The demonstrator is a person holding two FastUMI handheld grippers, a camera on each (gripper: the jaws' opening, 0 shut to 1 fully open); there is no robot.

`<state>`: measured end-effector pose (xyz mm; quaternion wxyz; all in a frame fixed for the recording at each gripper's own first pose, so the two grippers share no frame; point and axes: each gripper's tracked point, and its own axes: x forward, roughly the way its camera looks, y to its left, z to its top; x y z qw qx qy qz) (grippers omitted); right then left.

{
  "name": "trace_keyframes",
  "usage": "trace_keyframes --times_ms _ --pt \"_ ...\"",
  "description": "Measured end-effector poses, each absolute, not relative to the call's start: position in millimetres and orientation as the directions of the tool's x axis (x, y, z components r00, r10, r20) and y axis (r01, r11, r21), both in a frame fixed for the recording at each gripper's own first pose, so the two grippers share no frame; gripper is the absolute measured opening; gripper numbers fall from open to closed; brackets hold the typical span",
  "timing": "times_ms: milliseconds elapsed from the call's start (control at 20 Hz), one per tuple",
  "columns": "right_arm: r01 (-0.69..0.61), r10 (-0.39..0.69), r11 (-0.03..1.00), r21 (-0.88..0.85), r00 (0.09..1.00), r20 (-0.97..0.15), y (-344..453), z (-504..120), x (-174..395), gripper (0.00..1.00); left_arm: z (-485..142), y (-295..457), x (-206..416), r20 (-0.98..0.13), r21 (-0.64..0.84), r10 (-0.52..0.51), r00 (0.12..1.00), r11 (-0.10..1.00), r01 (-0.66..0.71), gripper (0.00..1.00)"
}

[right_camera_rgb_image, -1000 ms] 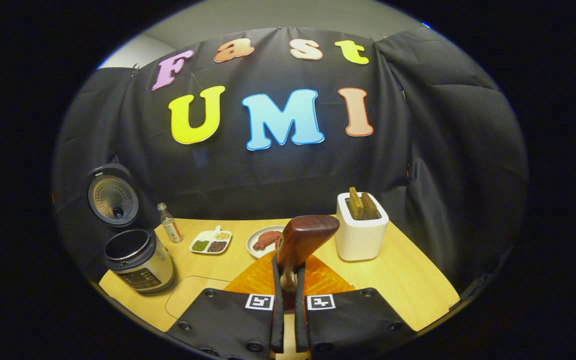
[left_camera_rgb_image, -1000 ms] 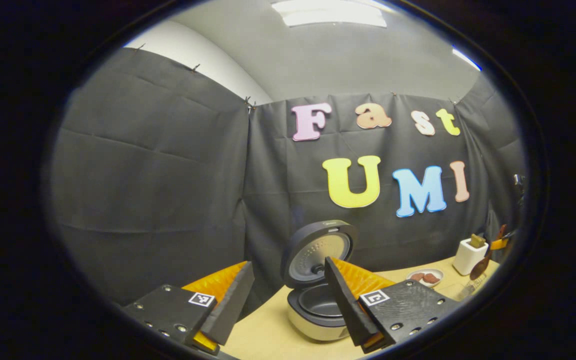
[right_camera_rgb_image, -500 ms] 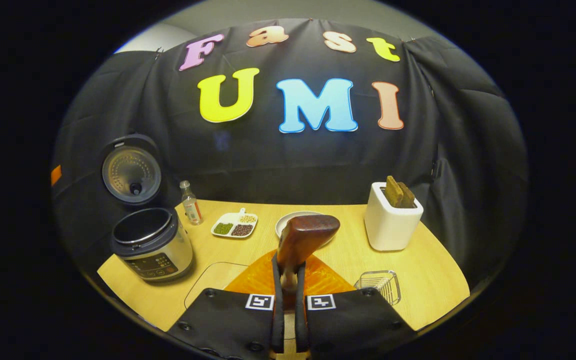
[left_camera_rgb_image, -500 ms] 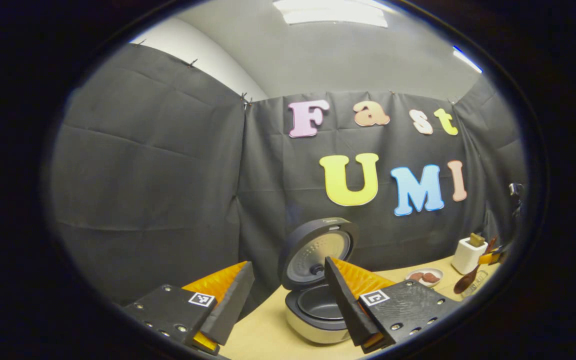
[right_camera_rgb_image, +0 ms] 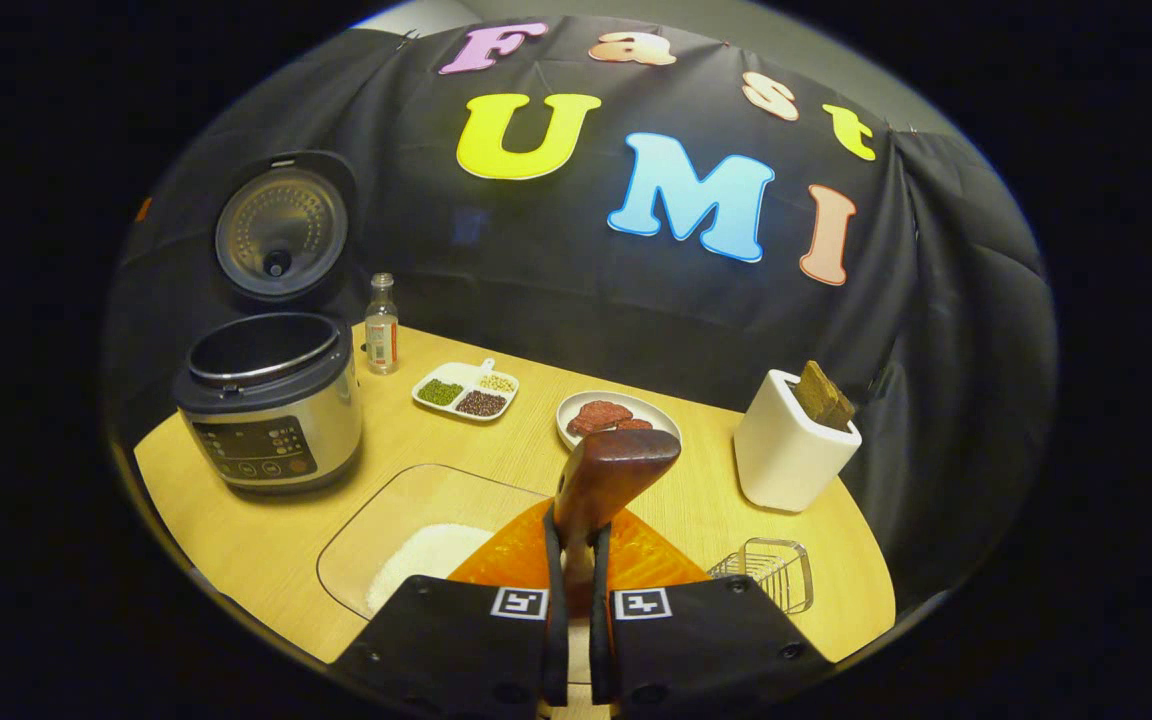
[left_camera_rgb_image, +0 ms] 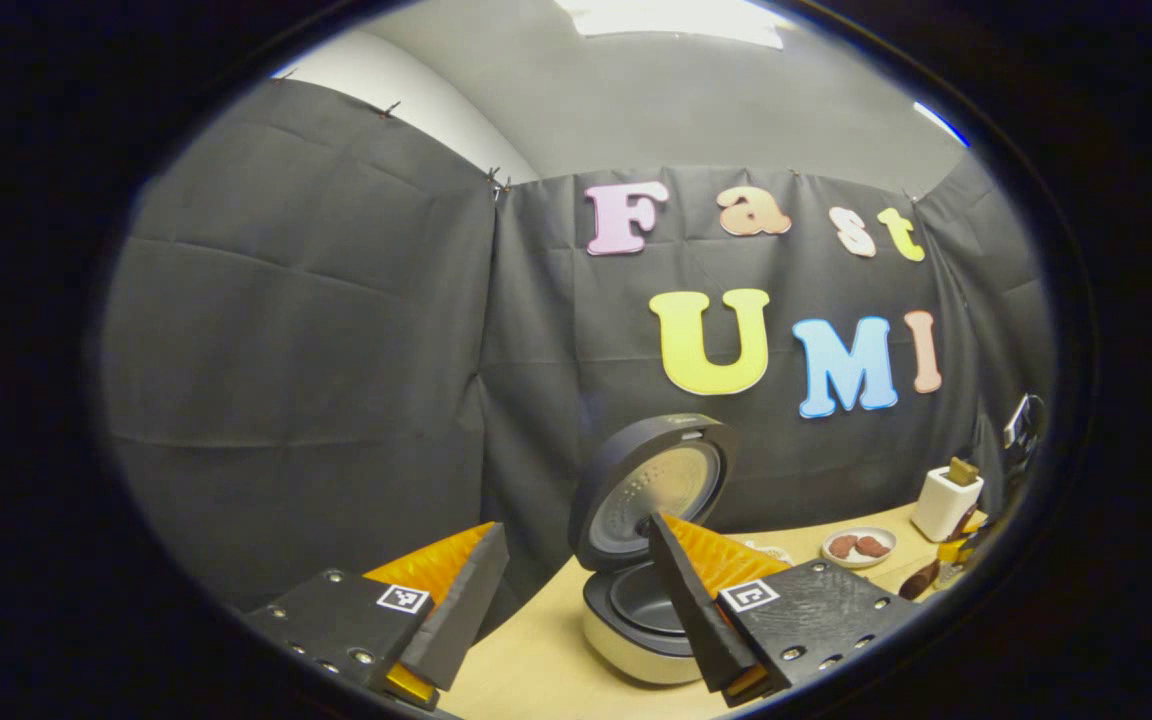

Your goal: Close the left gripper, press the button to open the rice cooker; take a wooden spoon from the chopstick holder with the right hand, scoop a spoonful of rice and pour it into the rice cooker, then put the wooden spoon back into the chopstick holder.

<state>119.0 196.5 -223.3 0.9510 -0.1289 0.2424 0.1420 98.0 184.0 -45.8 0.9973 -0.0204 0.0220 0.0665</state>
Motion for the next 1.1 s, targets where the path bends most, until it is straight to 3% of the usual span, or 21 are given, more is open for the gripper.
trace_keyframes --times_ms 250,400,450,600,750,1100 --pt "-0.343 0.223 0.926 -0.159 0.835 -0.503 213 -231 114 0.07 -48 187 102 -0.049 -0.03 0.124 0.991 0.992 -0.126 0.89" --pt "-0.354 0.241 0.925 -0.138 0.827 -0.509 224 -233 109 0.1 -48 187 103 -0.048 -0.032 0.117 0.992 0.992 -0.119 0.89" --pt "-0.358 0.247 0.925 -0.13 0.824 -0.51 227 -235 107 0.07 -50 186 103 -0.049 -0.032 0.116 0.992 0.993 -0.117 0.89" --pt "-0.376 0.276 0.922 -0.094 0.807 -0.522 235 -236 101 0.1 -50 186 103 -0.053 -0.029 0.111 0.992 0.993 -0.112 0.89" --pt "-0.368 0.322 0.929 0.023 0.78 -0.537 241 -239 96 0.1 -48 184 101 -0.051 -0.019 0.107 0.993 0.994 -0.108 0.89" --pt "-0.213 0.359 0.926 0.311 0.753 -0.551 219 -240 105 0.1 -39 181 99 -0.043 -0.009 0.107 0.993 0.994 -0.108 0.89"
